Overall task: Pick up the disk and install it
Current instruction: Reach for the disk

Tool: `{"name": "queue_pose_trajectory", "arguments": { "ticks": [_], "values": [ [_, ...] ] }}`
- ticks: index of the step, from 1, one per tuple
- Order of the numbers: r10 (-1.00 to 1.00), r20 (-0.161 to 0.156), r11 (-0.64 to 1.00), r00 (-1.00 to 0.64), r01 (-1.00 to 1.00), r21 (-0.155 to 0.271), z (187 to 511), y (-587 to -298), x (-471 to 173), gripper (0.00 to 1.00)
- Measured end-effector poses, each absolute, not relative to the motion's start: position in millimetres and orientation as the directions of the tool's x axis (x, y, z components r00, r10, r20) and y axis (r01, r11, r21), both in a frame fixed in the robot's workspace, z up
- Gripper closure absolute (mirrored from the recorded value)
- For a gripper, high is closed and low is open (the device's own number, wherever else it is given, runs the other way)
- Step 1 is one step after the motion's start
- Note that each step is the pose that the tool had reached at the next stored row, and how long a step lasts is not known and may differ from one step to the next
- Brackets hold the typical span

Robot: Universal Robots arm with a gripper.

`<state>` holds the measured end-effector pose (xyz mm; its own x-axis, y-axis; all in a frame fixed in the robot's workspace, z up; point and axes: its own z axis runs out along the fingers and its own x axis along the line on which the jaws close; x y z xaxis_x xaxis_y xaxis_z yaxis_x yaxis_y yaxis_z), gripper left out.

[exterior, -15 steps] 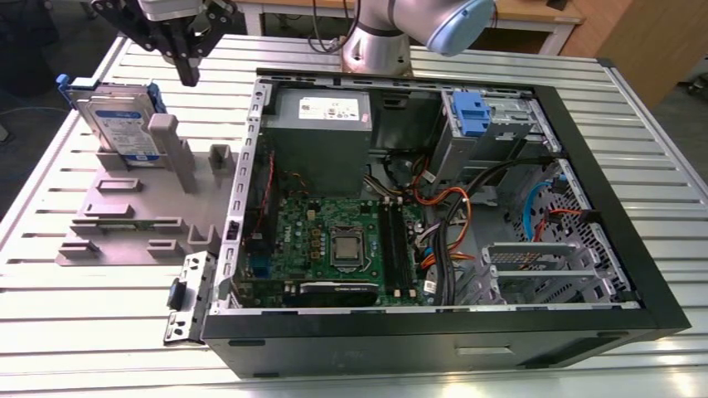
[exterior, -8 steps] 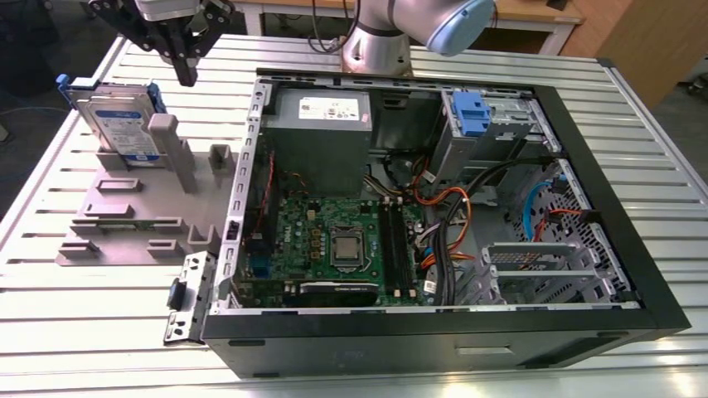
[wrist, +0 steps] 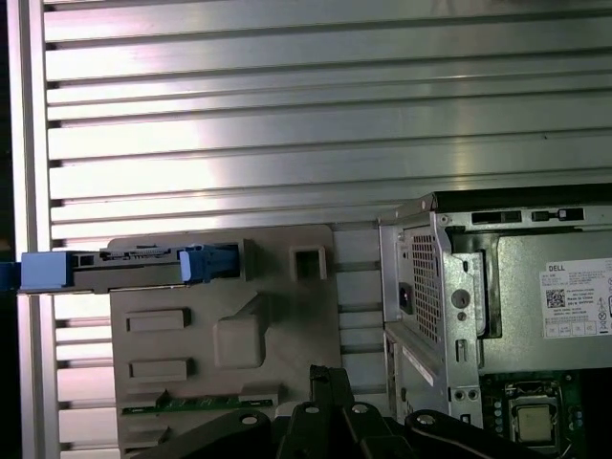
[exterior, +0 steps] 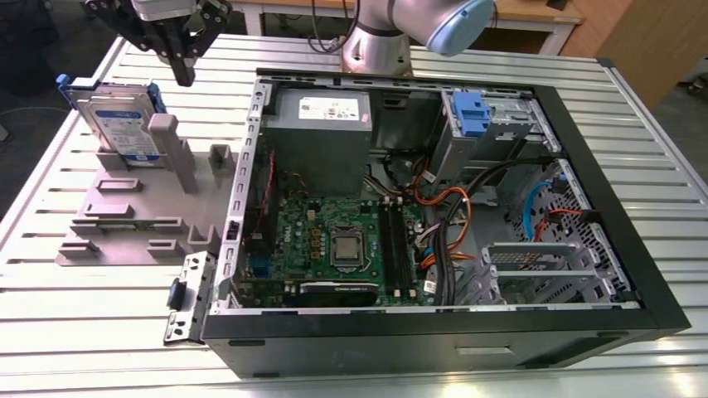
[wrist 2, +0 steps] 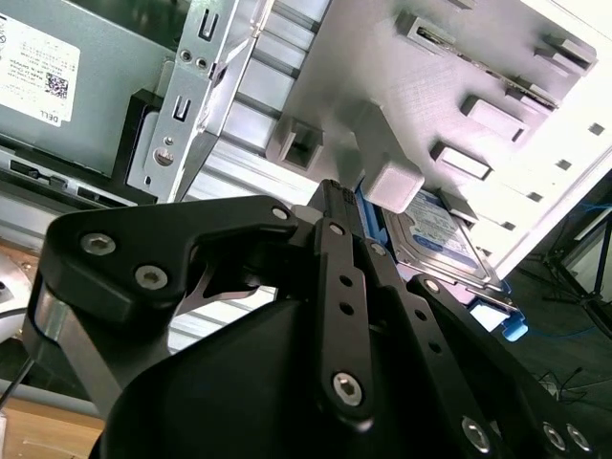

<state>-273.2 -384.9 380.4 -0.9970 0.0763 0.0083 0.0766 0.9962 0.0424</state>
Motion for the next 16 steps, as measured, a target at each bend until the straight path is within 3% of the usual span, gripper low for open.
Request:
{"name": "queue_pose_trajectory", "arguments": {
  "ticks": [16],
  "values": [
    [0.076,0.008,0.996,-0.997,0.077,0.042,380.4,-384.6,-279.6,0.89]
  ]
}}
